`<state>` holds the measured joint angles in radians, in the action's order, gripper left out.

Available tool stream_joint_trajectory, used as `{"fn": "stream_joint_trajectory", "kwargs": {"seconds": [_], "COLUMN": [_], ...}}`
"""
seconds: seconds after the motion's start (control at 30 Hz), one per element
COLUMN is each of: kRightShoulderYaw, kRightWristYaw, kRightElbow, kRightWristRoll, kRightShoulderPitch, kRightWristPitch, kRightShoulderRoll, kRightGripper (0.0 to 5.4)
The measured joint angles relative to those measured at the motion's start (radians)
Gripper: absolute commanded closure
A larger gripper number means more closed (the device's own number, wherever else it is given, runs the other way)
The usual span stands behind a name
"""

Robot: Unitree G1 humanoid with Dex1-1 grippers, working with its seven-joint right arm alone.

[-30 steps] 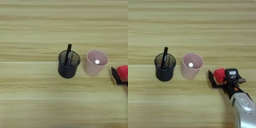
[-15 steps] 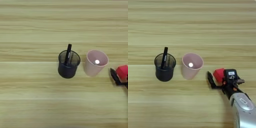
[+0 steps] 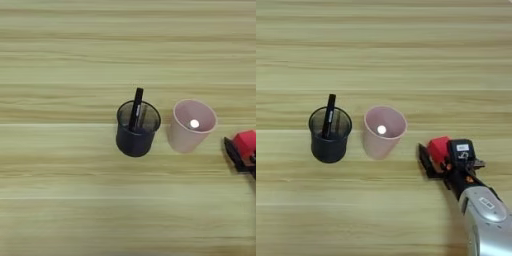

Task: Move the objects on the table

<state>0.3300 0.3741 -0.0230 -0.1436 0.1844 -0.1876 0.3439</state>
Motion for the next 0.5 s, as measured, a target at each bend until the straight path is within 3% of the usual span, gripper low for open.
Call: {"fn": "stream_joint_trajectory", "kwargs": {"seconds": [0.4, 0.5], "kRightShoulderYaw": [0.0, 0.0], "kRightWristYaw": [-0.001, 0.0], "kRightElbow": [-0.001, -0.006], "kRightWristRoll": [0.0, -0.002], "kRightShoulderPitch": [0.0, 0.0], "kRightWristPitch": [0.0, 0.0], "kRightShoulderRoll": [0.001, 0.001], "kRightGripper": [2.92, 3.01]}}
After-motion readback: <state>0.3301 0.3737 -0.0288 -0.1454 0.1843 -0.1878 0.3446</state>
